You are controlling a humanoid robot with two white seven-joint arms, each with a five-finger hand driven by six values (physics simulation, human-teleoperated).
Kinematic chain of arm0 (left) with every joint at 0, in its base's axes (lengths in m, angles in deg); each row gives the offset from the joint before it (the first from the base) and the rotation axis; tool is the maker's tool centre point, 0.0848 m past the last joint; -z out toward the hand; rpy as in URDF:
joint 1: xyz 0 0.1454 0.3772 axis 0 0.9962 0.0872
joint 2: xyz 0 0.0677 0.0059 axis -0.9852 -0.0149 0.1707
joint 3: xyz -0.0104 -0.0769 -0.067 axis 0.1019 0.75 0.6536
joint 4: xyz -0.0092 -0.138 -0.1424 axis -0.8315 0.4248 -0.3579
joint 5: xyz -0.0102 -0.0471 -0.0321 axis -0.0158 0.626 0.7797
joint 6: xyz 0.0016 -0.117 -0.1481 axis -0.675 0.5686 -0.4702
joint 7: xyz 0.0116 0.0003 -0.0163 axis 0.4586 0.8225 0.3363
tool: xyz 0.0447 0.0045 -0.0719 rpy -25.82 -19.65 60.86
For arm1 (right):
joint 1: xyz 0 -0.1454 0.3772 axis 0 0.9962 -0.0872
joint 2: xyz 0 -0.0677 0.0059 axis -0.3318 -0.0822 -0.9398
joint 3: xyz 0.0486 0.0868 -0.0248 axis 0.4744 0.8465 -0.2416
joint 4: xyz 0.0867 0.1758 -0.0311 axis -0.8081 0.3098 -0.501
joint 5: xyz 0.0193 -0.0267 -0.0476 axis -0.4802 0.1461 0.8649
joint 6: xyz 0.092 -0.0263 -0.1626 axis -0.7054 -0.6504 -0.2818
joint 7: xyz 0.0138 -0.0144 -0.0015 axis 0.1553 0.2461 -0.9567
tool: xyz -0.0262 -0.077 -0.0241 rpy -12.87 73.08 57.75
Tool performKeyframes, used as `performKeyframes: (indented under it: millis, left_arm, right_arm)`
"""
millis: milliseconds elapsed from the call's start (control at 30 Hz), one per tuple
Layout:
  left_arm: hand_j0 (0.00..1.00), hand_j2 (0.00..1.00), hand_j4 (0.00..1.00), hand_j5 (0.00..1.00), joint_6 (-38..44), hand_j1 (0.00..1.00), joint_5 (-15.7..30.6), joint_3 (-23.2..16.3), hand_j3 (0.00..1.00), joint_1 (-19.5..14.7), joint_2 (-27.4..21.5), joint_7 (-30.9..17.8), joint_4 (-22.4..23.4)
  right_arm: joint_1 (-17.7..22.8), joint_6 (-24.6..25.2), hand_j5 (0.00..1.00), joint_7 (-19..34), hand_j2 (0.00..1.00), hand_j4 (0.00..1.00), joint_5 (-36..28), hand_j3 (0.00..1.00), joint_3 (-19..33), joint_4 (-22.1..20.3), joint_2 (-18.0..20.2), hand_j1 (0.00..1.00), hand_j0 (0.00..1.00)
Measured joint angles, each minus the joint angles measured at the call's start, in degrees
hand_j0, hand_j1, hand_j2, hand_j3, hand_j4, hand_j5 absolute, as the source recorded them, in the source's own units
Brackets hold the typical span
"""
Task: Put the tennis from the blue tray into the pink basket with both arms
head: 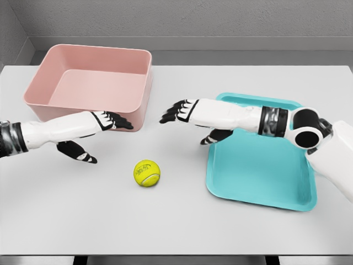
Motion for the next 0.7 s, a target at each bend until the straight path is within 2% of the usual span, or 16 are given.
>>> performKeyframes:
  millis: [133, 167, 267, 367, 533, 700]
  left_arm:
    - [1.0, 1.0, 1.0, 1.0, 0.0, 1.0, 0.1, -0.09, 1.0, -0.18, 1.67, 0.01, -0.4]
    - [1.0, 1.0, 1.0, 1.0, 0.0, 1.0, 0.14, -0.12, 1.0, -0.17, 2.13, -0.01, -0.63]
    - [1.0, 1.0, 1.0, 1.0, 0.01, 1.0, 0.2, -0.84, 1.0, -0.27, 3.33, -0.11, -1.49]
    - [1.0, 1.0, 1.0, 1.0, 0.01, 1.0, 0.25, -2.33, 1.0, -0.44, 4.2, -0.37, -1.83]
    - [1.0, 1.0, 1.0, 1.0, 0.0, 1.0, 0.28, -4.77, 1.0, -1.58, 4.62, -1.08, -2.03]
    - [1.0, 1.0, 1.0, 1.0, -0.01, 1.0, 0.28, -5.54, 1.0, -2.81, 4.75, -2.86, -1.87]
  right_arm:
    - [6.15, -0.04, 1.0, -3.24, 1.0, 1.0, -1.32, 1.0, 4.41, -0.92, 13.18, 1.0, 1.0]
    - [7.73, -0.02, 1.0, -3.66, 1.0, 1.0, -1.49, 1.0, 5.75, -1.06, 15.82, 1.0, 1.0]
    - [8.7, 0.0, 1.0, -4.32, 1.0, 1.0, -1.79, 1.0, 8.42, -1.22, 21.27, 1.0, 1.0]
    - [11.25, 0.0, 1.0, -4.44, 1.0, 1.0, -1.88, 1.0, 11.28, -1.29, 23.08, 1.0, 1.0]
    - [11.51, 0.03, 1.0, -4.13, 1.0, 1.0, -2.0, 1.0, 13.31, -4.48, 24.1, 1.0, 1.0]
    - [11.43, 0.02, 1.0, -4.27, 1.0, 1.0, -2.03, 1.0, 14.5, -6.19, 25.17, 1.0, 1.0]
